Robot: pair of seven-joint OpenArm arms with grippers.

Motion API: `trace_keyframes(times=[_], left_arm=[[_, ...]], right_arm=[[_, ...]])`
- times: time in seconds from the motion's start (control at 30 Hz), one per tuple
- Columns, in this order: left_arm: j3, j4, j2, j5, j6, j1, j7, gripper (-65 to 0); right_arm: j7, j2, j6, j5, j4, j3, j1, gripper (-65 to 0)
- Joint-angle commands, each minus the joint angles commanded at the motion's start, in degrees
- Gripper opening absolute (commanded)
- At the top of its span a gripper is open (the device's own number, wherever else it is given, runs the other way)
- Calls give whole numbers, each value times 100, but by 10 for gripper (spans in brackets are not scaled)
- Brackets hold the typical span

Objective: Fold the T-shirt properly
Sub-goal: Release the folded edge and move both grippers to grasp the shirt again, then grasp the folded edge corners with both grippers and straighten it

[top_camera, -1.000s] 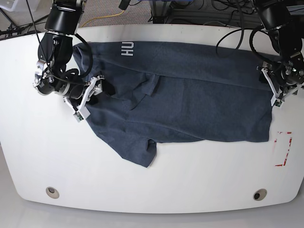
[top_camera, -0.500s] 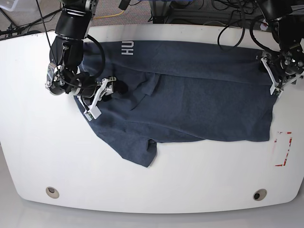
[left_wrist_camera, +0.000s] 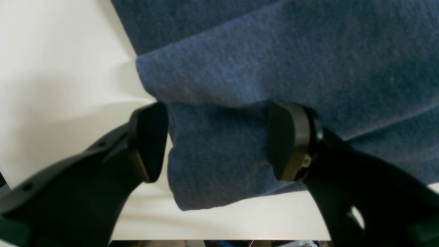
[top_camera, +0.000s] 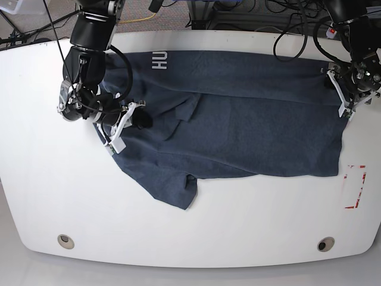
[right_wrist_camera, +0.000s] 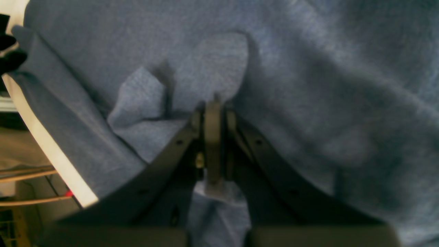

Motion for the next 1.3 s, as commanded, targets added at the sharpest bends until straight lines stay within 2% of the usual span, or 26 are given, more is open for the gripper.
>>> trace_keyframes(times=[0.3, 0.37, 0.43, 0.63, 0.7, 0.83, 0.93, 1.1, 1.3], left_arm=[[26, 0, 0, 0, 0, 0, 0, -231], [26, 0, 0, 0, 0, 9, 0, -231], [26, 0, 0, 0, 0, 44, 0, -231], [26, 35, 0, -26, 0, 105, 0, -231], [26, 44, 0, -26, 0, 105, 0, -231], [26, 44, 0, -26, 0, 105, 0, -231], [18, 53, 0, -26, 0, 123, 0, -231], [9, 44, 0, -26, 0, 149, 0, -231], [18, 53, 0, -26, 0, 220, 0, -231]], right_arm=[[149, -9, 0, 0, -97, -9, 352, -650], [176, 9, 0, 0, -334, -9, 431, -618], [334, 35, 0, 0, -492, -9, 466, -537], [466, 545, 0, 53, -220, 70, 176, -179], [466, 633, 0, 53, 149, 264, -62, -117], [431, 809, 0, 9, 1073, 536, -721, -128], [202, 993, 0, 9, 1653, 826, -1301, -144], [44, 993, 0, 9, 2048, 1574, -2242, -170], [44, 985, 0, 44, 2110, 1670, -2954, -170]])
